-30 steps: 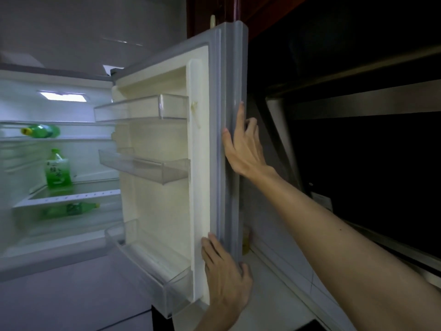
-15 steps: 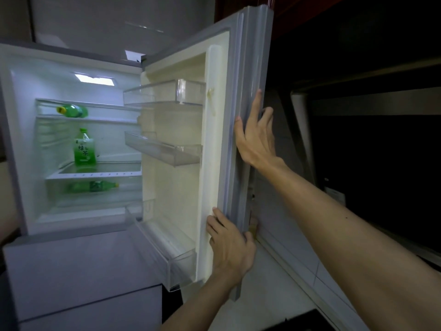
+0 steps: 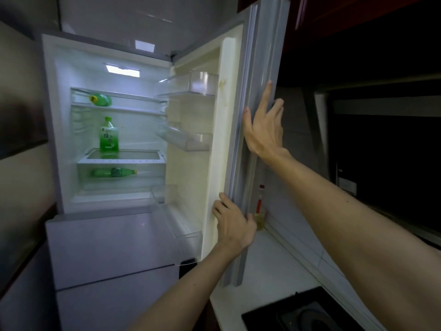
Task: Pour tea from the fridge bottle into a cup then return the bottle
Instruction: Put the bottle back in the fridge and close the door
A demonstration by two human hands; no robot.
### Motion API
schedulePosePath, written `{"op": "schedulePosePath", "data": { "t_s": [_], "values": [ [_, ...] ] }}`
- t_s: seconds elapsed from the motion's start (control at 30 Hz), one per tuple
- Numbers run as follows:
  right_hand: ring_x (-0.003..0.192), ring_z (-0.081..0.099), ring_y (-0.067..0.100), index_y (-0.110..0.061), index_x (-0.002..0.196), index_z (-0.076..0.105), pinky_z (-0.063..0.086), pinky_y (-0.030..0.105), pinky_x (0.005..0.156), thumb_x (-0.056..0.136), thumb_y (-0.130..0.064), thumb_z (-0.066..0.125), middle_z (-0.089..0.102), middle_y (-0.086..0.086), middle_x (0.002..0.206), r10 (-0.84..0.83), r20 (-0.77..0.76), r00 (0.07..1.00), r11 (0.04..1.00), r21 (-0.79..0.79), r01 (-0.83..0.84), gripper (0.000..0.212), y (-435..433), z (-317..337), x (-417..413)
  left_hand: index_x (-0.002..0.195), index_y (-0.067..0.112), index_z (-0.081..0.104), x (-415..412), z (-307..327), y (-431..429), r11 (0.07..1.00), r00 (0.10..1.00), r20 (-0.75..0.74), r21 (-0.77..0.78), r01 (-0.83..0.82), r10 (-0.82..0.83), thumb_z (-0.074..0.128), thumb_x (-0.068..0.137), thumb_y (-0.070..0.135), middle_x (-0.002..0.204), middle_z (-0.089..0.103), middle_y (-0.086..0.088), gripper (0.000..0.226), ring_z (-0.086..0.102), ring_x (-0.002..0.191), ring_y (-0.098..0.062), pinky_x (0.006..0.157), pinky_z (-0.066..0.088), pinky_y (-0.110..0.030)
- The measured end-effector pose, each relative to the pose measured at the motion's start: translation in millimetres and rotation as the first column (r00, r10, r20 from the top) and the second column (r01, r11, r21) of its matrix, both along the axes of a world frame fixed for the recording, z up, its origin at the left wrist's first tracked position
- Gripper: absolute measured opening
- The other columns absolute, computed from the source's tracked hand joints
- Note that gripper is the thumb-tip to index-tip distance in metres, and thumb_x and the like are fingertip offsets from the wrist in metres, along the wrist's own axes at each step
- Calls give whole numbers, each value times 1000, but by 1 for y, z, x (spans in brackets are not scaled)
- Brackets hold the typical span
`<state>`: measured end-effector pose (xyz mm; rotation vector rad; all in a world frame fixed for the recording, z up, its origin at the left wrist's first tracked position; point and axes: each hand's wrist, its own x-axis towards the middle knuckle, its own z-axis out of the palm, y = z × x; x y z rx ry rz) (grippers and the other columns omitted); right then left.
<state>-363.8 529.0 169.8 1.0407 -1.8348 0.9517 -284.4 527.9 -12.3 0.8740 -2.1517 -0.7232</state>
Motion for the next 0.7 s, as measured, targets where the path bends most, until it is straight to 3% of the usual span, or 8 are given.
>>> {"op": "schedulePosePath", "data": {
  "t_s": [0.27,0.43,0.5,0.6,0.7],
  "values": [
    [89,47,30,-6,156,4,47,35,66,100,-30,31,36,22,123,83,-106,991,992,-84,-92,67,-40,-9,86,144,-7,13,83,0,-48,1000,1000,-26,20,-15,15,54,89,28,136,32,-23,77,34,125,-37,109,30,-42],
    [84,47,30,-4,155,7,49,37,60,94,-14,38,35,25,128,164,-150,975,984,-41,-172,69,-68,-9,137,138,-6,24,136,1,-88,994,990,-136,112,-12,28,39,95,14,130,37,-24,50,38,118,-38,104,29,-43],
    [91,48,33,-3,154,9,46,35,62,91,-11,41,33,27,133,172,-163,972,985,-6,-175,72,-82,-7,156,138,-4,26,155,1,-107,988,982,-185,157,-9,38,37,97,14,132,38,-25,47,38,120,-37,104,28,-41],
    [105,48,38,-4,155,8,50,38,72,88,-10,46,28,29,141,191,-175,966,981,39,-187,77,-106,-4,183,146,0,21,181,1,-135,972,968,-243,235,-6,65,32,102,25,145,31,-25,51,33,132,-35,110,26,-40],
    [129,37,47,-5,155,3,46,48,99,87,-10,48,20,34,149,231,-174,957,973,64,-223,82,-135,-2,209,150,3,17,204,3,-162,960,960,-265,281,-12,90,27,104,34,152,25,-20,56,29,138,-31,113,22,-39]
  ]
}}
